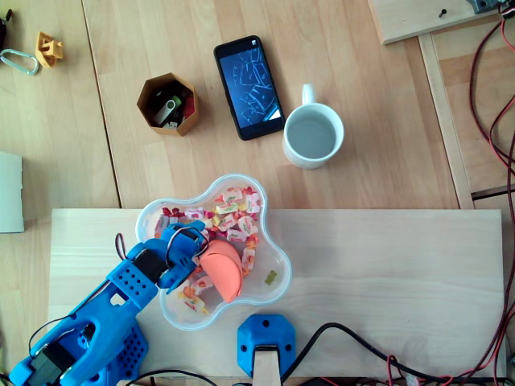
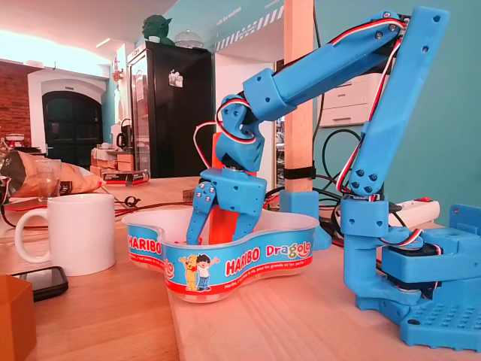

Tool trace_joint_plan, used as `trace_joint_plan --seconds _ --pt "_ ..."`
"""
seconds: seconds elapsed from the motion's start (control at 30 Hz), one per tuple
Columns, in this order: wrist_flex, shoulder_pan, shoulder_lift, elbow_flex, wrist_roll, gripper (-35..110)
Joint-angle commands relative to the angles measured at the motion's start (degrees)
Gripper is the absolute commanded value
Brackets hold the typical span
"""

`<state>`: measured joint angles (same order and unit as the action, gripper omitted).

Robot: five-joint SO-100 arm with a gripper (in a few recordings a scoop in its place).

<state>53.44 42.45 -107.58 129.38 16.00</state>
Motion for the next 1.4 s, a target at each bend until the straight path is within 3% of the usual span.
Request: trace_joint_plan --seconds 0.0,1.13,1.37 --pt "0.3 0.6 -0.4 -0.8 0.7 22" --pt "0.6 1.2 2.6 -4.1 0.6 22" --pt "0.4 1.2 2.3 -4.2 0.6 12"
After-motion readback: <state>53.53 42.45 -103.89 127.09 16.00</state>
